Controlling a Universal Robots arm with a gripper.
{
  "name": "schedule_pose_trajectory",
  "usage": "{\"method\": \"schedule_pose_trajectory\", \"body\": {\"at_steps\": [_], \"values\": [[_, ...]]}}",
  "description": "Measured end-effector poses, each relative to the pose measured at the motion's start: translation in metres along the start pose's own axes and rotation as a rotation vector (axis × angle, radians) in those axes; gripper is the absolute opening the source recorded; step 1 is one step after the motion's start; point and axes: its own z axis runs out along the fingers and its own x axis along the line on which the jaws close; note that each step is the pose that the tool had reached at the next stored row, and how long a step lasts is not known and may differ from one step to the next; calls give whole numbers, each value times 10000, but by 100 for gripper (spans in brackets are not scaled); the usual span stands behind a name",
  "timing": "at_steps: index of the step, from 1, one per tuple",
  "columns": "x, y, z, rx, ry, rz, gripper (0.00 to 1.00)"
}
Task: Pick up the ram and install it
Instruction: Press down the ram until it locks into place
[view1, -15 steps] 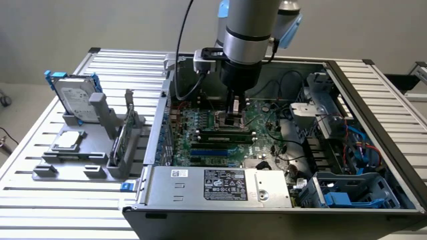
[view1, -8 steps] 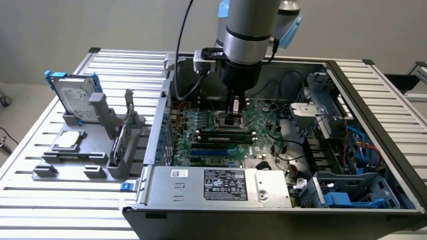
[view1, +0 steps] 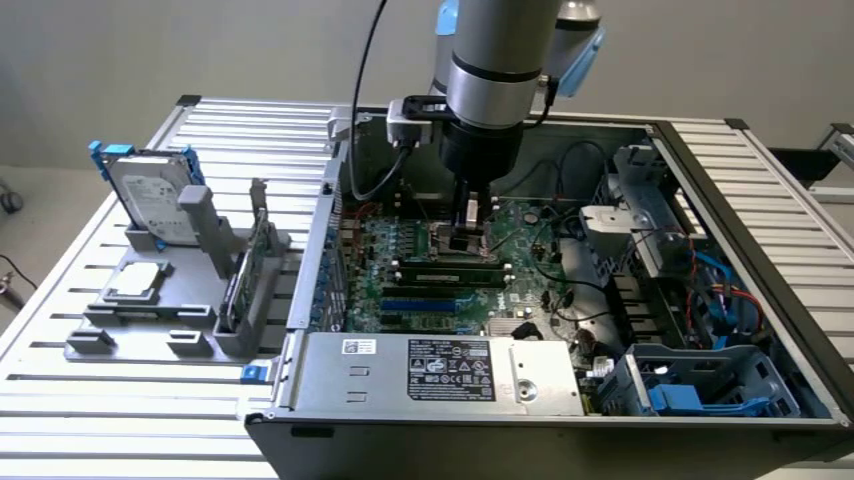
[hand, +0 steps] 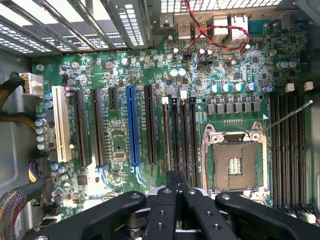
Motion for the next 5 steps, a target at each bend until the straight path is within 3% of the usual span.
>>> {"method": "schedule_pose_trajectory", "body": {"at_steps": [5], "values": [[0, 0, 0, 0, -1, 0, 11]]}}
